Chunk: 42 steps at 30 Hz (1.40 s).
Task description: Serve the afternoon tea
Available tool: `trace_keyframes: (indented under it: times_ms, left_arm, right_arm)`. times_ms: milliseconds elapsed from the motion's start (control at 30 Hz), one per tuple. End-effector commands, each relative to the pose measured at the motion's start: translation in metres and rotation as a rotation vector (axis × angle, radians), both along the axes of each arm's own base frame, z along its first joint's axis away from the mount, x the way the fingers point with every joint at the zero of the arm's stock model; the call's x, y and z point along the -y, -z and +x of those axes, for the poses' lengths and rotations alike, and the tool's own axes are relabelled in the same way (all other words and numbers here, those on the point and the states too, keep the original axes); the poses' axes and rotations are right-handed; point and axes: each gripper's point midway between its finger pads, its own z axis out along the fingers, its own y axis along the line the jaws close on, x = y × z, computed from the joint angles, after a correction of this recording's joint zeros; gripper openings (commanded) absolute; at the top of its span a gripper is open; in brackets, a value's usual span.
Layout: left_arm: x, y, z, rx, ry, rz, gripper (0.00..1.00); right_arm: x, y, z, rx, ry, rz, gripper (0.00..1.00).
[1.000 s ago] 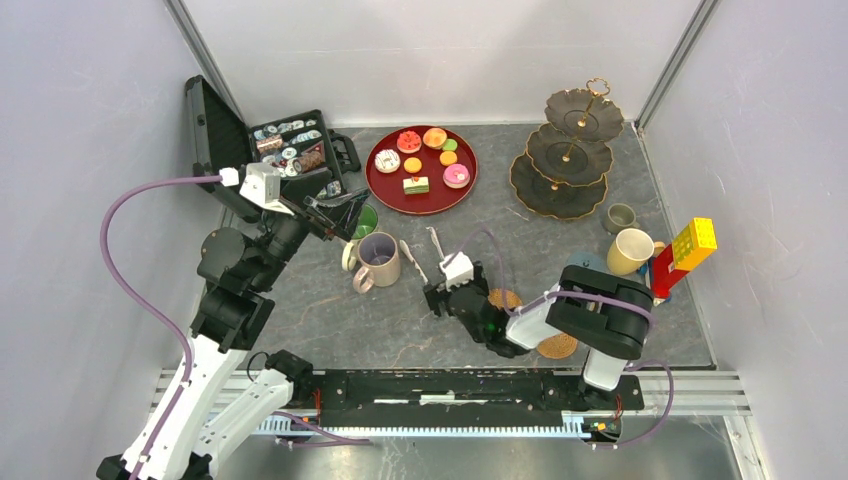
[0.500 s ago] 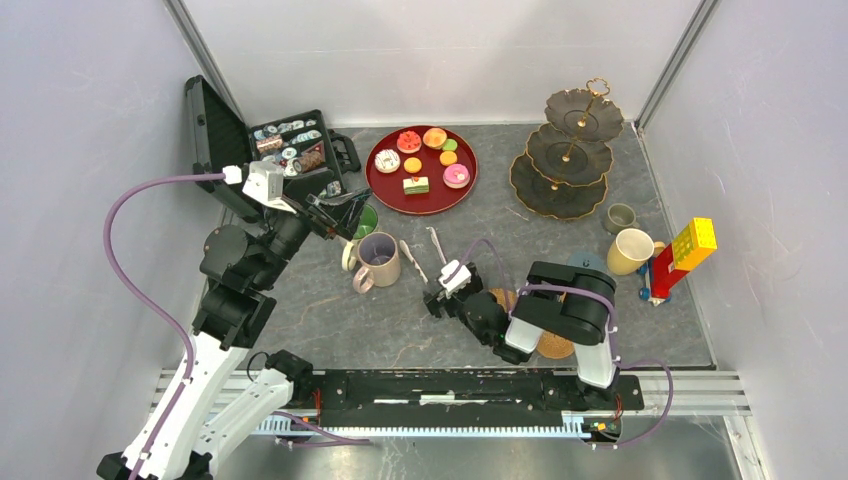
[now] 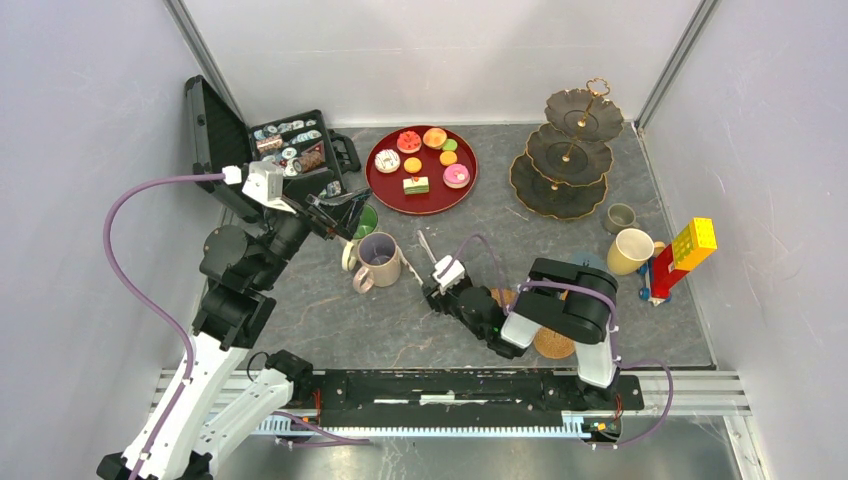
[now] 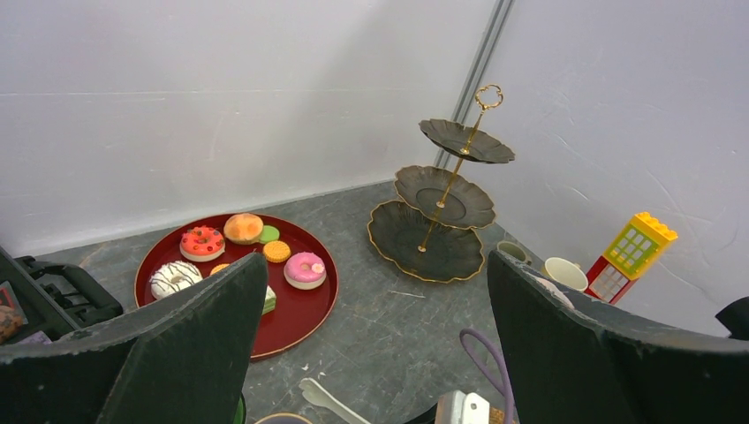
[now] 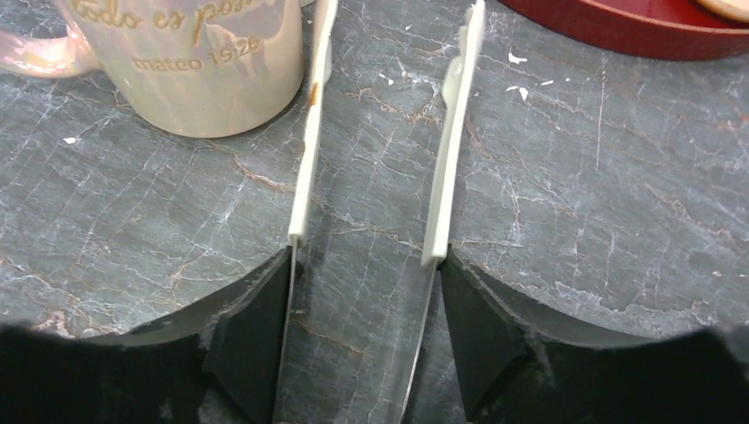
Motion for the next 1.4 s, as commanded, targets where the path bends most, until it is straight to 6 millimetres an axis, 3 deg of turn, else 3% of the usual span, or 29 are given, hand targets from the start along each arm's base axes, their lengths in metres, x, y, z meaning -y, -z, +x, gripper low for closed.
trace_keyframes:
  times_ms: [0, 467, 700, 867, 1033, 1367]
  left_arm:
    - [-0.001, -0.019, -0.007, 0.043, 0.01, -0.049, 1.0]
    - [0.001, -0.015, -0.004, 0.029, 0.012, -0.052, 1.0]
    - [0.004, -0.012, -0.002, 0.017, 0.026, -0.053, 1.0]
    - [0.005, -0.011, -0.001, 0.013, 0.029, -0.055, 1.0]
    - [0.006, -0.011, -0.001, 0.012, 0.031, -0.056, 1.0]
    - [0.007, -0.008, 0.0, 0.001, 0.035, -0.068, 1.0]
  right_arm:
    - [0.017, 0.019, 0.001, -0.102, 0.073, -0.104, 0.63]
    - [0.057, -0.005, -0.036, -0.309, 0.137, -0.054, 0.6]
    - [0.066, -0.039, -0.042, -0.337, 0.149, -0.057, 0.6]
    - [0.06, -0.071, -0.028, -0.309, 0.173, -0.063, 0.6]
    - [0.05, -0.105, -0.001, -0.278, 0.216, -0.048, 0.59]
    - [0.032, -0.134, 0.06, -0.325, 0.259, -0.024, 0.57]
